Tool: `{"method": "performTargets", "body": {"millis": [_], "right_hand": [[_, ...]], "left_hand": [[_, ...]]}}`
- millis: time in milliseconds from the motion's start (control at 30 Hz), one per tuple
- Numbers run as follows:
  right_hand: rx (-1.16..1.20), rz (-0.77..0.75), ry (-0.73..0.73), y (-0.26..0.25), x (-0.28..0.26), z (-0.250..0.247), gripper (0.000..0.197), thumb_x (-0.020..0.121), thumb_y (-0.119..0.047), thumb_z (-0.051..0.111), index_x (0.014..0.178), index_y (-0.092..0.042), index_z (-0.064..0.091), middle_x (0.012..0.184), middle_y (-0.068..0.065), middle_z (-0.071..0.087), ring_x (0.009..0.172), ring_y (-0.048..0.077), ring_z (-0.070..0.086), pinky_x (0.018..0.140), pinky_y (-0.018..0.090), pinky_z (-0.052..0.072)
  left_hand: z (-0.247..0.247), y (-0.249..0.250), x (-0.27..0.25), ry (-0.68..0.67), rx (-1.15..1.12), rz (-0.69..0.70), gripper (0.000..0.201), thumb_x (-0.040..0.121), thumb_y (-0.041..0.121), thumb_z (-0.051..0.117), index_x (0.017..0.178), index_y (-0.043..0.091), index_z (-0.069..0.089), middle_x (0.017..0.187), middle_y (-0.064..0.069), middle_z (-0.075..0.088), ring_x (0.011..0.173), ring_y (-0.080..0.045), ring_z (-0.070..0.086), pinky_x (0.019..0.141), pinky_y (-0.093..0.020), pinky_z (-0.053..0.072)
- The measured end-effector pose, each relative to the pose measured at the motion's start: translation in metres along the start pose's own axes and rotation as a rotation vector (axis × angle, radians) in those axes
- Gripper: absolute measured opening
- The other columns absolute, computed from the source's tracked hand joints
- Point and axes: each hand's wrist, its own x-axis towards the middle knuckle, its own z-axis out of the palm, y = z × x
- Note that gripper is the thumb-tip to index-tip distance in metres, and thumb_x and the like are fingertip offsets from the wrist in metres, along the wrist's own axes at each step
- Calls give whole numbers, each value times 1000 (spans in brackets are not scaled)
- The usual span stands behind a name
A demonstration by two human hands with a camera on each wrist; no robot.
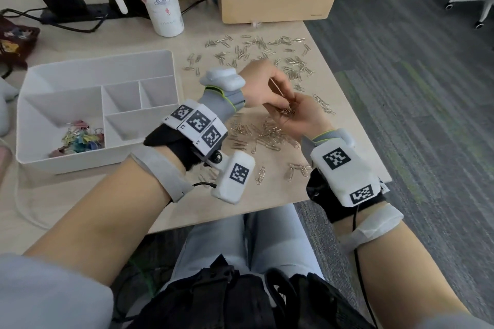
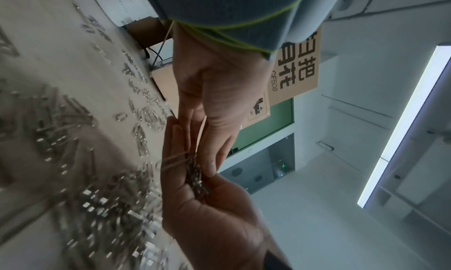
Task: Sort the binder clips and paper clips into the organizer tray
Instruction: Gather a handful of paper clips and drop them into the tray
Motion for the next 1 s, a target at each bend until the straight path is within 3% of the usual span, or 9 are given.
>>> {"method": "performTargets", "body": {"millis": [33,100,200,300,400,533,633,800,1000], "right_hand": [[43,5,6,-2,5,1,34,99,-5,26,87,7,56,75,20,68,88,29,65,62,37,57],[148,32,-1,-6,14,3,31,99,-3,28,90,12,54,91,28,60,117,37,53,77,44,55],[191,36,8,-14,26,7,29,98,-2,29,94,15,53,100,32,58,127,39,46,103,41,43],[160,12,39,-23,41,10,27,98,-1,33,90,12,54,94,31,60,124,40,49,93,42,48],[102,1,39,-27,51,12,24,96,1,37,87,10,57,85,27,63,117,37,55,79,45,53],[81,-5,61,-34,62,10,33,93,6,42,71,13,65,75,25,67,71,35,69,73,37,56],[75,-14,64,-38,64,9,29,93,5,42,75,12,64,70,24,68,61,34,69,74,36,55],[65,-37,81,-36,65,6,22,92,5,42,83,10,61,72,24,68,65,33,69,78,38,54],[44,-68,86,-31,55,6,22,93,4,40,82,9,58,69,24,68,60,33,70,79,39,53]], "left_hand": [[-6,0,3,13,-22,-3,22,70,11,77,92,13,73,76,1,69,69,-1,63,74,-17,52],[-18,-6,13,101,-38,-15,19,73,13,74,92,13,73,74,6,68,65,7,61,68,-12,51],[-36,-26,37,306,59,-121,23,78,14,68,101,13,70,98,-3,70,68,12,57,64,-6,40],[-47,-51,61,367,179,-321,34,83,17,63,117,17,61,128,-4,59,110,-15,57,85,-17,39],[-51,-69,78,315,241,-429,45,86,21,60,130,13,51,141,-6,47,124,-21,49,99,-24,36],[-45,-85,95,230,345,-504,54,91,30,53,139,10,37,147,-14,35,135,-28,33,113,-33,25],[-44,-87,101,217,389,-516,50,91,32,49,134,9,41,143,-18,38,133,-33,33,113,-41,23],[-37,-97,98,233,415,-487,39,85,38,55,122,28,55,136,-11,43,125,-34,38,104,-38,32],[-19,-80,84,192,294,-401,22,78,31,65,100,32,66,112,-7,50,114,-31,41,100,-37,34]]}}
